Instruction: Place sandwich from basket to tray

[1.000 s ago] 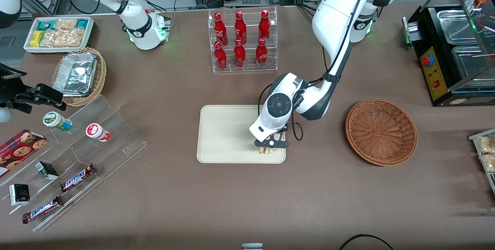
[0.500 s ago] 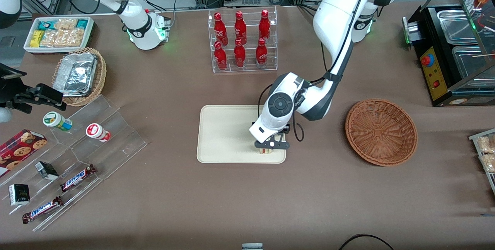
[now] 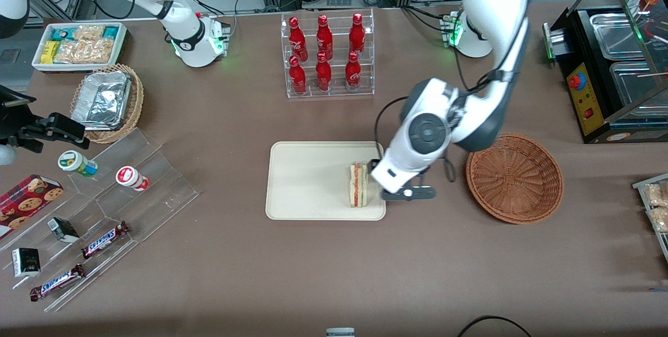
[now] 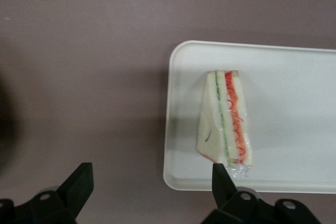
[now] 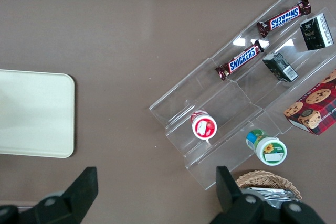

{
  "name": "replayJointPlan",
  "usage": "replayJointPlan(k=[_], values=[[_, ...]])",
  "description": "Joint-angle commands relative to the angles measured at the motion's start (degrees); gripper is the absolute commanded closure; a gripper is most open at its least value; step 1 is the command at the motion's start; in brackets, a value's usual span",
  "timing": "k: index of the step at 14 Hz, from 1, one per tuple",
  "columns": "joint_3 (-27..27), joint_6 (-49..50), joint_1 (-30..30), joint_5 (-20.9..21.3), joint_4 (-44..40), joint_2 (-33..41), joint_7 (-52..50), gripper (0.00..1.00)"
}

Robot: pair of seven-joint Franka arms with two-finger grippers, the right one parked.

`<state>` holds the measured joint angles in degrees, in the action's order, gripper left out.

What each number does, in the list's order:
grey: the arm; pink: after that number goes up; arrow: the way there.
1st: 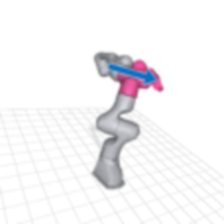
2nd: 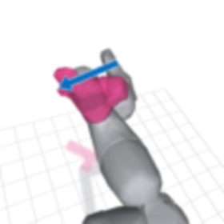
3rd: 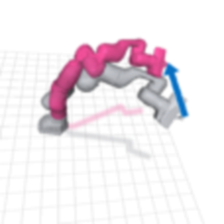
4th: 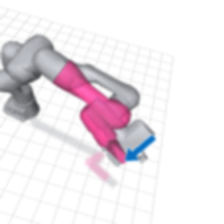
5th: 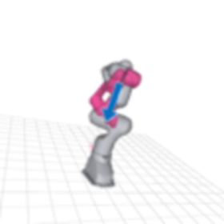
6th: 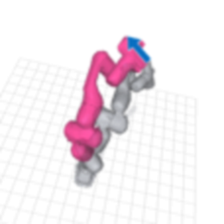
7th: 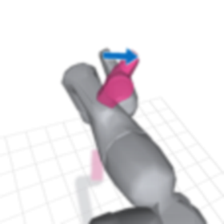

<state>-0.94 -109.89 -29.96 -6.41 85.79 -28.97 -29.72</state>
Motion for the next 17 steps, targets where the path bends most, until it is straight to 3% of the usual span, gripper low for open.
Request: replayJointPlan(k=[1,7,10,13,17], values=[[0.50,0.11,3.67,0.26,5.08,5.75,0.72,0.00],[0.41,5.01,14.39,0.43,11.33,16.47,14.05,0.00],[0.41,10.12,16.78,6.74,11.68,19.91,14.87,0.00],[0.50,12.41,20.72,6.85,11.68,22.80,17.31,0.00],[0.41,16.28,25.12,6.76,10.72,26.59,29.34,0.00]])
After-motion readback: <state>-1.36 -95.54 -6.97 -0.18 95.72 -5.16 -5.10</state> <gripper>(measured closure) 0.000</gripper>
